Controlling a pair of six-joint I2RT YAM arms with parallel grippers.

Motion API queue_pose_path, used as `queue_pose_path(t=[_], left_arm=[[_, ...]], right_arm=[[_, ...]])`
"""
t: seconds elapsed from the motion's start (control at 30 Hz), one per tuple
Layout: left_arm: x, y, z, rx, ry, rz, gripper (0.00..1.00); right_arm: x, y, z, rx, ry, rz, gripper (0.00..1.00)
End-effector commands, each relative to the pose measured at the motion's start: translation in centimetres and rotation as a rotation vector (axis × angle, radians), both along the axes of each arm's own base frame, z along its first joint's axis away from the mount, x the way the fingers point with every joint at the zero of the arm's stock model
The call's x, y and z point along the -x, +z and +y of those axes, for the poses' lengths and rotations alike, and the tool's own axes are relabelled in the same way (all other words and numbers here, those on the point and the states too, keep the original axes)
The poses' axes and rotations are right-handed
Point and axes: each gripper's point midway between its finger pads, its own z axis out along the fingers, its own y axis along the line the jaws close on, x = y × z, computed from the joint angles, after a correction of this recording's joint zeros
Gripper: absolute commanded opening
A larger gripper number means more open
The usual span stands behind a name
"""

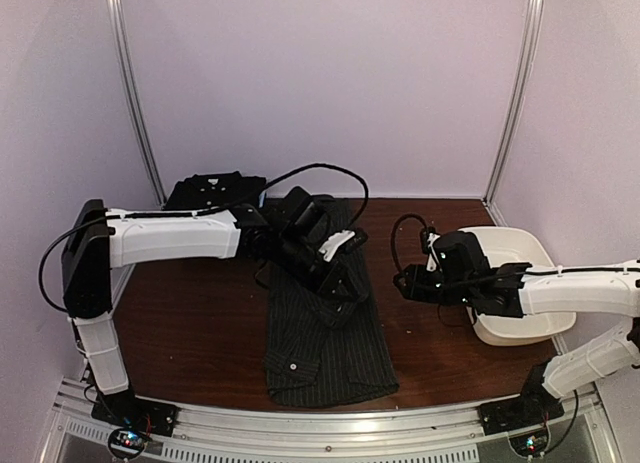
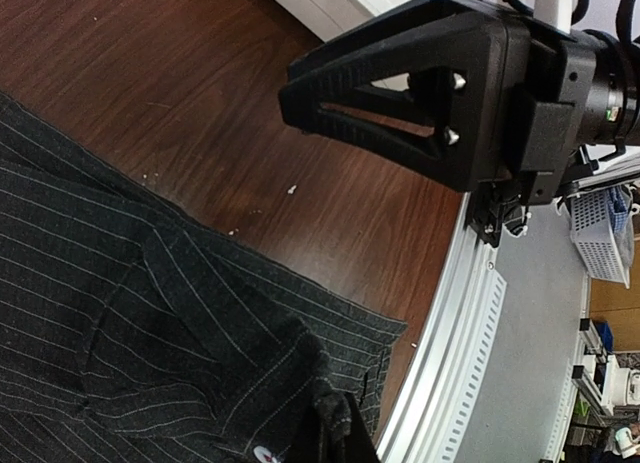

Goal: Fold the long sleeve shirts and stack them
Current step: Fold the 1/3-folded shirt at the center of the board.

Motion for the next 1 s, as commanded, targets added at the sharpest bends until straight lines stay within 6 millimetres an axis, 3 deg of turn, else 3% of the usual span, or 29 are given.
queue_pose_path(t=[0.0,0.97], left_arm=[[0.2,-0.5,-0.8,0.024,-0.011,0.007,0.0],[5.3,-5.0,-2.9,-0.039,-0.157,0.096,0.02]], right_arm=[[-0.6,0.9,0.3,-0.011,0.015,-0.034,0.34],[-0.4,-0.6,-0.6,0.031,0.004,-0.013,0.34]])
